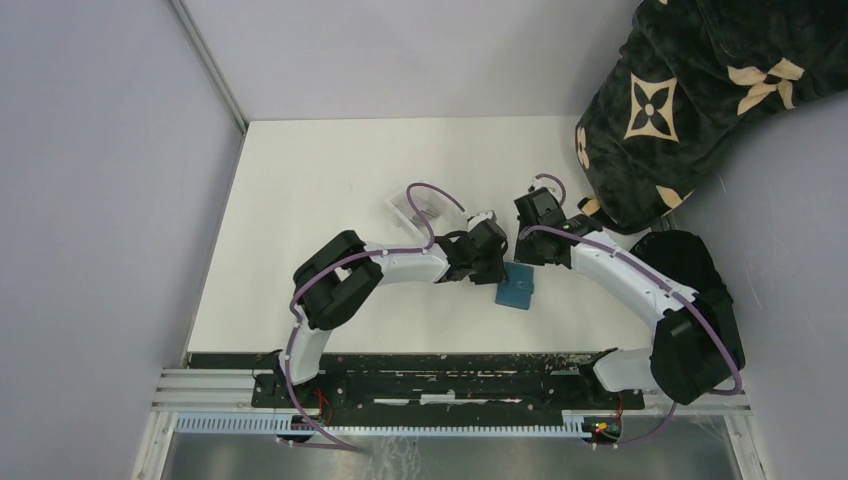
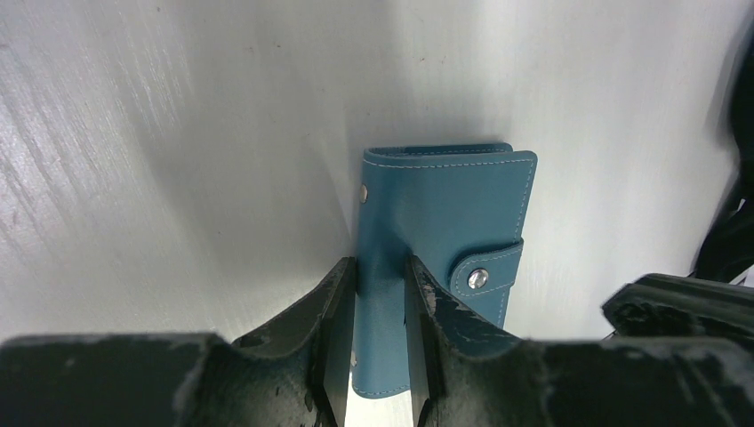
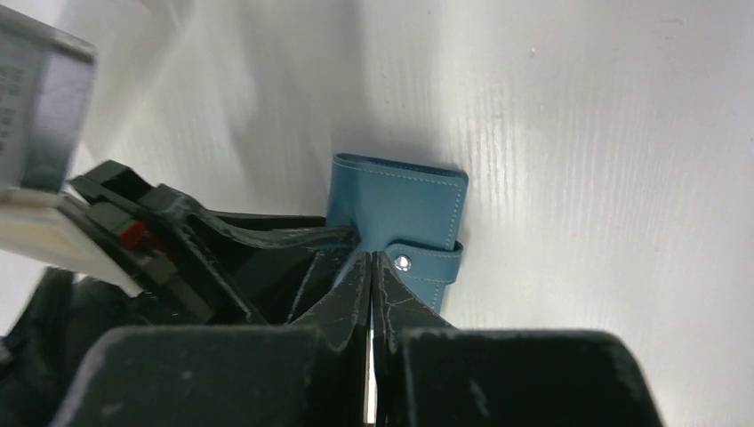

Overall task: Put the credit cards into the card holder
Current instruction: Close the card holder at the center of the board.

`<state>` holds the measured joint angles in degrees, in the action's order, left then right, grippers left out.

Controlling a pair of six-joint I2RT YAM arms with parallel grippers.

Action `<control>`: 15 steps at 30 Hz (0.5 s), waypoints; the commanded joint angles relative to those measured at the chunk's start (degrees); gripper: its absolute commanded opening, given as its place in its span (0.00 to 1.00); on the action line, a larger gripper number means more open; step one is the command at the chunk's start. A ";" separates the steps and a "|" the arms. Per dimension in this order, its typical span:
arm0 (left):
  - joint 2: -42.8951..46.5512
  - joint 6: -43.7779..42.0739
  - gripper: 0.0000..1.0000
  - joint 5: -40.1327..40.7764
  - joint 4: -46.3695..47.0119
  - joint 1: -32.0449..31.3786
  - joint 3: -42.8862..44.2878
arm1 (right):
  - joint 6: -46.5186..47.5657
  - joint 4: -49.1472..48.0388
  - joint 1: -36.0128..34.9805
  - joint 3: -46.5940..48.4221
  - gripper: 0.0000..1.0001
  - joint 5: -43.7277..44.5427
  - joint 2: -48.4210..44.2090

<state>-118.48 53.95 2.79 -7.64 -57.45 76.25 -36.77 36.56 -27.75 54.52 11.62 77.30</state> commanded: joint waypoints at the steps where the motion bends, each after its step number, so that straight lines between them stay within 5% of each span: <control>1: -5.36 0.19 0.33 1.88 -8.89 -0.21 -3.74 | -1.12 0.76 -0.44 -3.13 0.01 0.42 0.03; 9: -6.05 0.28 0.33 1.41 -8.49 -0.21 -3.74 | -3.90 -6.97 -1.36 -11.67 0.01 -3.26 7.50; 15: -6.33 0.36 0.33 1.15 -8.27 -0.22 -3.74 | -2.61 -6.03 -1.35 -9.11 0.01 -2.09 6.80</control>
<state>-118.48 54.08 2.55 -7.33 -57.32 76.09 -39.09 34.15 -28.84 45.28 9.37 82.46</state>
